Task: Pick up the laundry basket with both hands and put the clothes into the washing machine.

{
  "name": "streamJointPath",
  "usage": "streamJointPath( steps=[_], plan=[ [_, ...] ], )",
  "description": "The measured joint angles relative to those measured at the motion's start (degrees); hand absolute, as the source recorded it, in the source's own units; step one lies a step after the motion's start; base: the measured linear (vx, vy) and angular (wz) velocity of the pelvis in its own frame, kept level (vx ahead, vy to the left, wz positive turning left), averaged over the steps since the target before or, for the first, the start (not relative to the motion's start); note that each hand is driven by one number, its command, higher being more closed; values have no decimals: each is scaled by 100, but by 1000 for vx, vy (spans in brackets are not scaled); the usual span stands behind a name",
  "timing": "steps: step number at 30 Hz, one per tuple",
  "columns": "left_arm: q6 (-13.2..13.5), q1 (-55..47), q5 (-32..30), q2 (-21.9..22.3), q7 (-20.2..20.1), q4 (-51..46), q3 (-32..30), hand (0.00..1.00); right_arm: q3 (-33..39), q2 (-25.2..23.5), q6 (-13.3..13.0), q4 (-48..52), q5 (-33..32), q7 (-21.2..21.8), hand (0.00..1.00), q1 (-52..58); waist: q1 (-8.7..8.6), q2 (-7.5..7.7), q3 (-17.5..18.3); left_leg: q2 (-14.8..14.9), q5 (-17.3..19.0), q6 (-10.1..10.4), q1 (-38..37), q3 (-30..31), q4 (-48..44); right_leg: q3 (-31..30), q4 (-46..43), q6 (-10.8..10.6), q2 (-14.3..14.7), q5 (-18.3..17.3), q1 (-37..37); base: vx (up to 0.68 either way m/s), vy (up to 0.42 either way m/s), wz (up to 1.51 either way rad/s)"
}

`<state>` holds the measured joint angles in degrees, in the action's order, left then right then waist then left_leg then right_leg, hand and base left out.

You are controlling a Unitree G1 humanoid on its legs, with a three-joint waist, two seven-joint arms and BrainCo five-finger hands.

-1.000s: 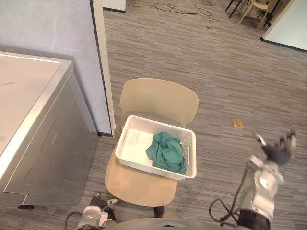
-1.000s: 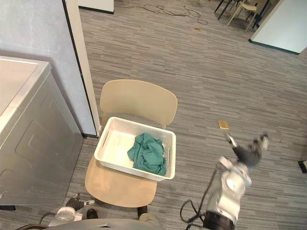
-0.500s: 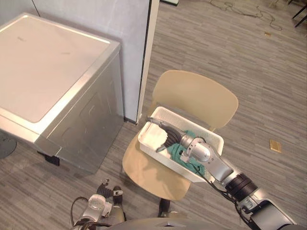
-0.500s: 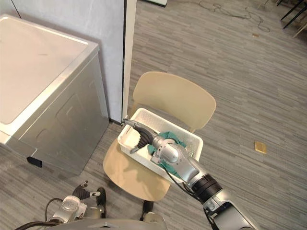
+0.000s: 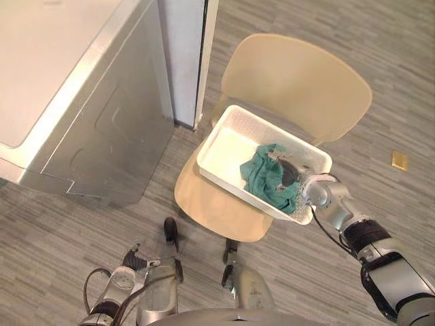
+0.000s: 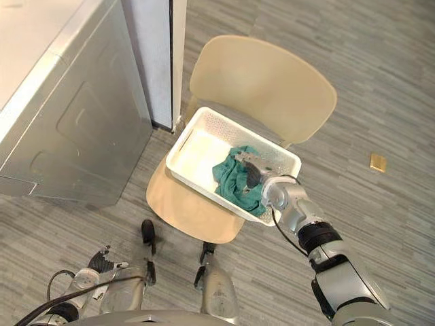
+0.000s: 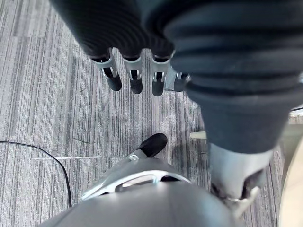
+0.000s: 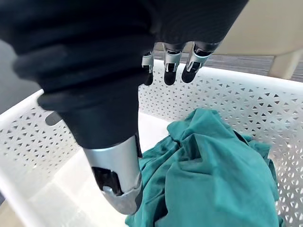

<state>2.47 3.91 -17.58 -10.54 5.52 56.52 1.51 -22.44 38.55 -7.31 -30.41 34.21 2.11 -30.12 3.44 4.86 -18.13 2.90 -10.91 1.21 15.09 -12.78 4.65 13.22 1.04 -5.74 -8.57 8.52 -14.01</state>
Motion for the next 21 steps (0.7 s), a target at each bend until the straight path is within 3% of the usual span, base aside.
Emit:
streamJointPath(
  steps=[9,12,21],
  plan=[
    [6,193,176,51,58,-426,376,0,439,-162,176,-523,15,-226,0,-365,-14,-328,-493,-21,-69,-48,234,115,36,78,-57,3,-19,2,-207,20,-9,4],
    [3,223,383,64,143,-535,497,0,589,-265,388,-1076,-15,-284,0,-612,-4,-446,-621,-24,-99,-54,309,185,36,162,-54,19,-28,14,-228,-8,0,14],
    [3,224,507,264,248,-1100,494,0,1120,-462,640,-1567,-11,-648,0,-1000,11,-583,-740,-31,-167,-72,619,194,36,185,-45,65,-48,69,-514,1,2,1]
  ],
)
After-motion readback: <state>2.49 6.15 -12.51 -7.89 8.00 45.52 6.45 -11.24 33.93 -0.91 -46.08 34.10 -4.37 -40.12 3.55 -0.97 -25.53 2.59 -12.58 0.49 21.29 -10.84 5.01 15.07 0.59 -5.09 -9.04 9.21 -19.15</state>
